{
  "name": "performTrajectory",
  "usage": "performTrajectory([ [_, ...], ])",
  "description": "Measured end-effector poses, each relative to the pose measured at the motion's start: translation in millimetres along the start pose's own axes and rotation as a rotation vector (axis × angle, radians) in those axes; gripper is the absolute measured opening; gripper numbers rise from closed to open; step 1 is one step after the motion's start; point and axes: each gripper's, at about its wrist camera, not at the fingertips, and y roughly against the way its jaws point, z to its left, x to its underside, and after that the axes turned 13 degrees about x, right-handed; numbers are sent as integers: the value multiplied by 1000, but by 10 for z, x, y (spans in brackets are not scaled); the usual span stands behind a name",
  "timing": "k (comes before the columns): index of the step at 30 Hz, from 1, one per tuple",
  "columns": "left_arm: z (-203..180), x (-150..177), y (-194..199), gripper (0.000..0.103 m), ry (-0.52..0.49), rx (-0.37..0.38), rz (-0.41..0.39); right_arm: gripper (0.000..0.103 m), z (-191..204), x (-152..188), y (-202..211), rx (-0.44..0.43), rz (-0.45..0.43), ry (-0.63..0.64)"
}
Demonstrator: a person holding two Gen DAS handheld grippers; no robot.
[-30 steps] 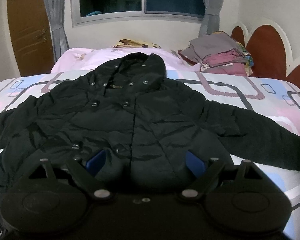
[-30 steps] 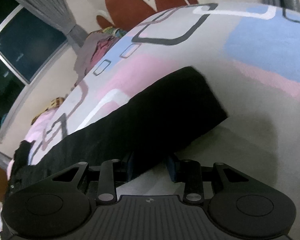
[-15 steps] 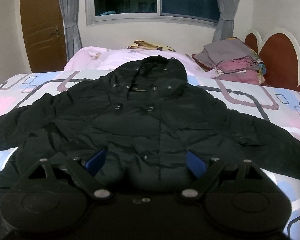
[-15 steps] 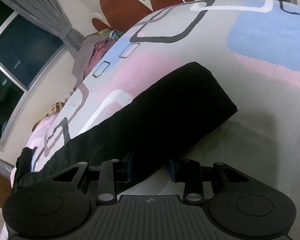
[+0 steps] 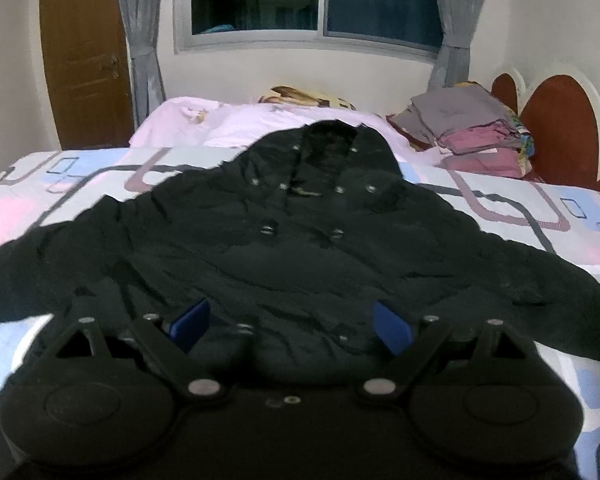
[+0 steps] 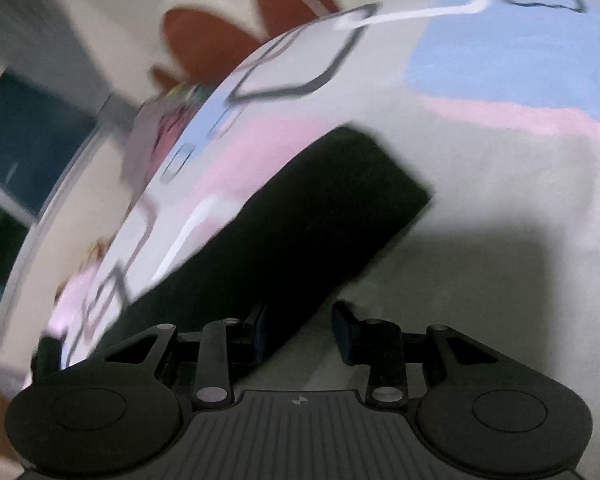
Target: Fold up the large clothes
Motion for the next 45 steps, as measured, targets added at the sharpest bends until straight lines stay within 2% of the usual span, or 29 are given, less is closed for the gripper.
performTrajectory([
  [3, 165, 25, 7, 88, 9, -12, 19, 36, 77, -46, -49, -2, -19, 18],
  [4, 219, 36, 8, 88, 12, -15, 25, 18, 117, -29, -62, -3, -30, 39],
  [5, 271, 43, 11, 87, 13, -20, 32, 13, 165, -16, -85, 1, -32, 64],
  [7, 368, 36, 22, 87, 12, -20, 43, 8, 277, 20, -70, 18, -62, 110],
  [10, 501, 13, 47, 87, 14, -22, 45, 7, 471, 66, 71, 28, -135, 190],
  [12, 583, -5, 43, 87, 18, -22, 48, 7, 612, 121, 230, 3, -189, 239],
  [16, 738, -24, 27, 88, 31, -21, 53, 7, 1058, 323, 553, -85, -256, 378],
  [19, 815, -50, 24, 85, 33, 20, 52, 7, 1470, 609, 738, -164, -265, 481],
  [24, 912, -97, -7, 78, 26, 47, 54, 7, 2038, 1226, 828, -251, -227, 603],
  [29, 1106, -62, -74, 78, 40, 52, 89, 7, 2471, 1850, 742, -295, -150, 685],
  [40, 1359, -12, -88, 78, 50, 135, 110, 7, 3034, 3000, 601, -354, -37, 898],
  [45, 1373, -14, -109, 81, 37, 151, 111, 7, 3168, 3387, 537, -393, -8, 973],
])
